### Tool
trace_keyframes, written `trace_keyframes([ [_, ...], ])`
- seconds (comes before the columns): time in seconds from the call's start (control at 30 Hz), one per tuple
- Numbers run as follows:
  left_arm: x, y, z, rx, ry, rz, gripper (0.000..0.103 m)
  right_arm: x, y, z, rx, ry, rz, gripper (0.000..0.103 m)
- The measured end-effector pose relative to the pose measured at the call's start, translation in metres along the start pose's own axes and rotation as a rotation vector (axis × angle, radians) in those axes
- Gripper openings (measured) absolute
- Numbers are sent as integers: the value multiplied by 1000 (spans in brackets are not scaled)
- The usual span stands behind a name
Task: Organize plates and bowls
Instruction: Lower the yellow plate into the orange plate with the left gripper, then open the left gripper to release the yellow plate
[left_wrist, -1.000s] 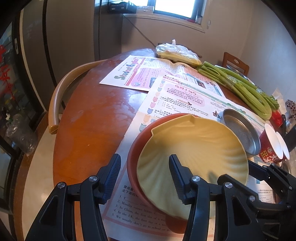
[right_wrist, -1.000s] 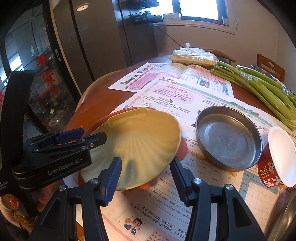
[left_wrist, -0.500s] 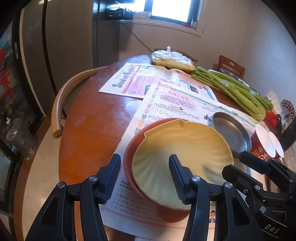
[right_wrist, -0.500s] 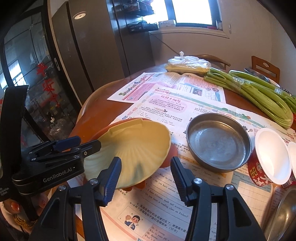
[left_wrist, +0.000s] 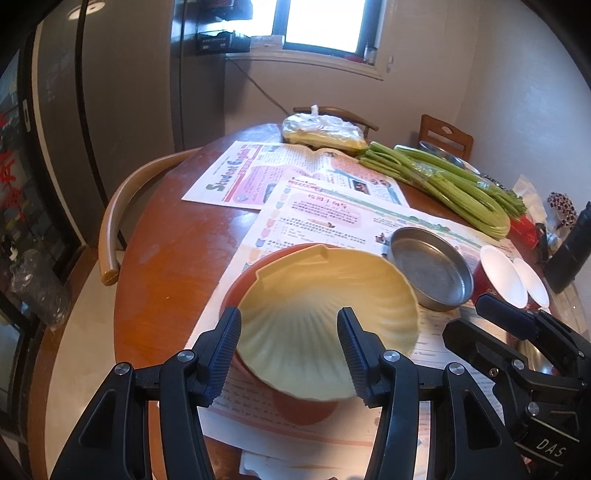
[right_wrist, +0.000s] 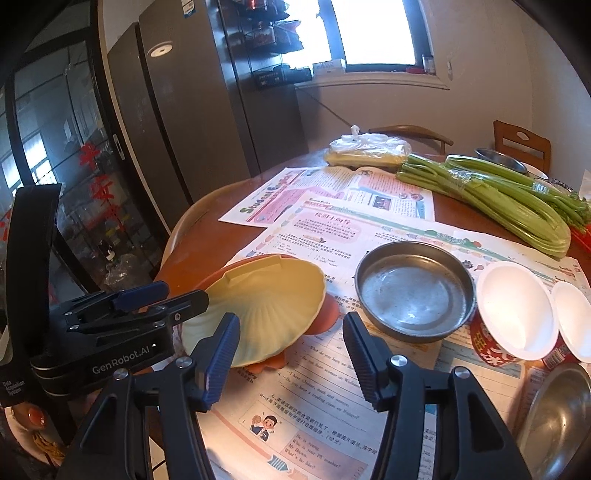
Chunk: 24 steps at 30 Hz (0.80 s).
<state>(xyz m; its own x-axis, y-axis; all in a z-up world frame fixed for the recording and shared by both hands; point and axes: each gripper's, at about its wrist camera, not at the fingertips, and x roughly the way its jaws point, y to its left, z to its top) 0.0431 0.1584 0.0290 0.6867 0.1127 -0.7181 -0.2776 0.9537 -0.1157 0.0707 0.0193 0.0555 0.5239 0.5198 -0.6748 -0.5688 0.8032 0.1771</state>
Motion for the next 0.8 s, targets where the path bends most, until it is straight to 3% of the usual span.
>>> trace_keyframes([
  [0.8, -12, -74, 7, 147, -5, -24, 56, -59, -49, -4, 109, -98, -28, 59],
])
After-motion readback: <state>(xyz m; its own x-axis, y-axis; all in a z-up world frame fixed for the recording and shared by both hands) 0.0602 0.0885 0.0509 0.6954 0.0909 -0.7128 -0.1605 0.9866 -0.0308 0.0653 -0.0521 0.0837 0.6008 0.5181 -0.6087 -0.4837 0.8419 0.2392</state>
